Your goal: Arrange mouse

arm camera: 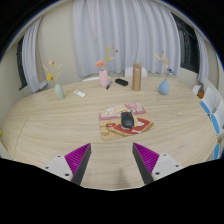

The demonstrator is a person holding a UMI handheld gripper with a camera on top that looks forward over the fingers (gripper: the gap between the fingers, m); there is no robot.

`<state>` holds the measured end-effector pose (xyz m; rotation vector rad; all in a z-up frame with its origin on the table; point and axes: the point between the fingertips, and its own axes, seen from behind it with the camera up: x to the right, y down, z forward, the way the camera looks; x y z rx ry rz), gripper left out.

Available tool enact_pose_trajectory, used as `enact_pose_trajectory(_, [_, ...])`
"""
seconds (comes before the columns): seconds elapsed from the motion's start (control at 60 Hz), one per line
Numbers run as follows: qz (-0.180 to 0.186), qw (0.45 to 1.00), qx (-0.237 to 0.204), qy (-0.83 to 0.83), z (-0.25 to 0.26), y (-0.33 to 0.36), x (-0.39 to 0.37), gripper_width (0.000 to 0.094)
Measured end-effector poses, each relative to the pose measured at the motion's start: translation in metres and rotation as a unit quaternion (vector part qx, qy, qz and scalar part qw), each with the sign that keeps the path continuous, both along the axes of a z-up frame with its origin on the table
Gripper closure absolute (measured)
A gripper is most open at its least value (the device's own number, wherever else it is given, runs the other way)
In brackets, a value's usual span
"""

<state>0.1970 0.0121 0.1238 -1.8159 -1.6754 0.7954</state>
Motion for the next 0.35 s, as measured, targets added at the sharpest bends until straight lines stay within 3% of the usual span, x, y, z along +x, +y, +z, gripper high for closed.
enact_pose_trajectory(0.2, [0.015, 1.0, 0.025, 0.008, -0.0021, -0.0046, -0.0032, 0.0084])
enact_pose_trajectory(0.35, [0.004, 1.0, 0.024, -0.001, -0.0022, -0.0031, -0.0011, 0.0085])
